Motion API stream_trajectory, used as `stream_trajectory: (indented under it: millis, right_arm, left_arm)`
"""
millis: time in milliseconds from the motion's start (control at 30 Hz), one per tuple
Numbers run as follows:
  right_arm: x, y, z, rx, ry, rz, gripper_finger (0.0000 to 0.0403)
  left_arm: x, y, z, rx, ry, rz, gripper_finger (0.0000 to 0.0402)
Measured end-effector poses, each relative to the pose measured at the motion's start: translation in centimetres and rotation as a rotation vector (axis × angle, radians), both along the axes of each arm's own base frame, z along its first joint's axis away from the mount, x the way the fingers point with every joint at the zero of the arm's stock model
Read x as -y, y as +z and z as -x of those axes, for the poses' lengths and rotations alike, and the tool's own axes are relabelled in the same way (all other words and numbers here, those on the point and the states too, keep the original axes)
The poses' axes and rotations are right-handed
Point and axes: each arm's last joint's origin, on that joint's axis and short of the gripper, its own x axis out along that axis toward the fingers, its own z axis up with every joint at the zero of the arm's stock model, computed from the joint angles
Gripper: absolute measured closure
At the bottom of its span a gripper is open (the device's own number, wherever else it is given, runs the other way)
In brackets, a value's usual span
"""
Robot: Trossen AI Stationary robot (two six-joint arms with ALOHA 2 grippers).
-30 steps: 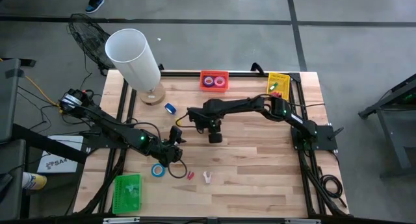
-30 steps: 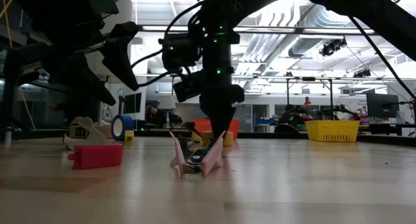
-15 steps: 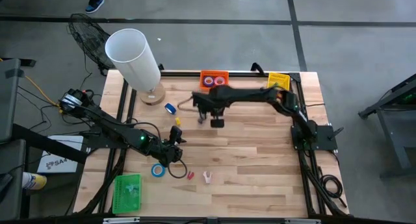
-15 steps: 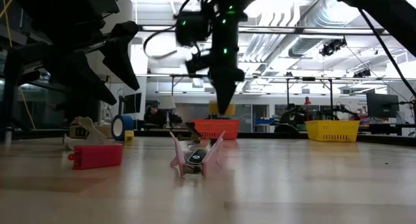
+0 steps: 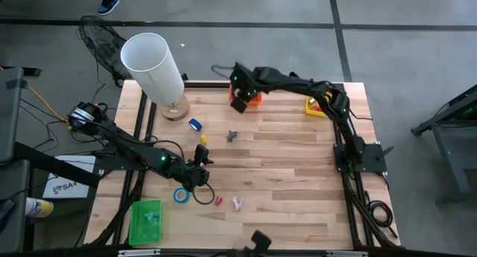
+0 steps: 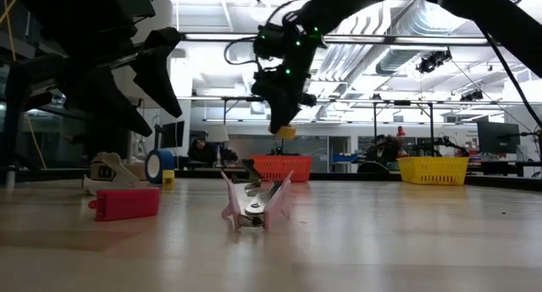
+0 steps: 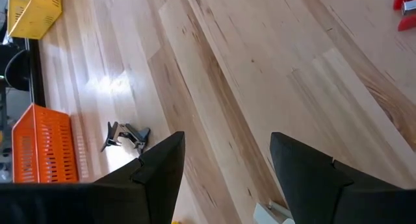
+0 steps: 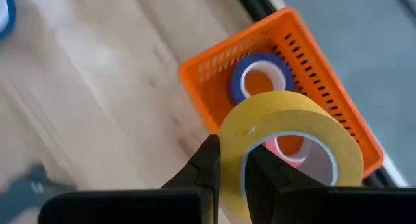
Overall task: Pick and place Stapler, Stapler remover, tape
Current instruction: Put the yellow tape into the orange bin
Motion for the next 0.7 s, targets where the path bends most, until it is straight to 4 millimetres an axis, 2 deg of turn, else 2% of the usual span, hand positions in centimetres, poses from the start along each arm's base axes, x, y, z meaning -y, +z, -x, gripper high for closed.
stream_trajectory:
  millis: [167, 300, 467, 700]
  right_arm:
    - [3.0, 0.0, 1.4, 0.082, -0.131, -0.102, 0.0372]
    - [4.2, 0.0, 2.2, 0.116, -0.208, -0.157, 0.0372]
    - [4.5, -0.1, 2.3, 0.135, -0.255, -0.185, 0.0368]
    - [4.8, -1.1, 1.6, 0.158, -0.247, -0.192, 0.0371]
  left_arm:
    - [0.0, 0.0, 0.0, 0.0, 0.0, -0.001, 0.0179]
    - [0.0, 0.0, 0.0, -0.001, 0.0, -0.002, 0.0179]
    - [0.0, 0.0, 0.0, -0.001, 0.0, -0.002, 0.0179]
    - [0.0, 0.0, 0.0, 0.0, 0.0, -0.002, 0.0179]
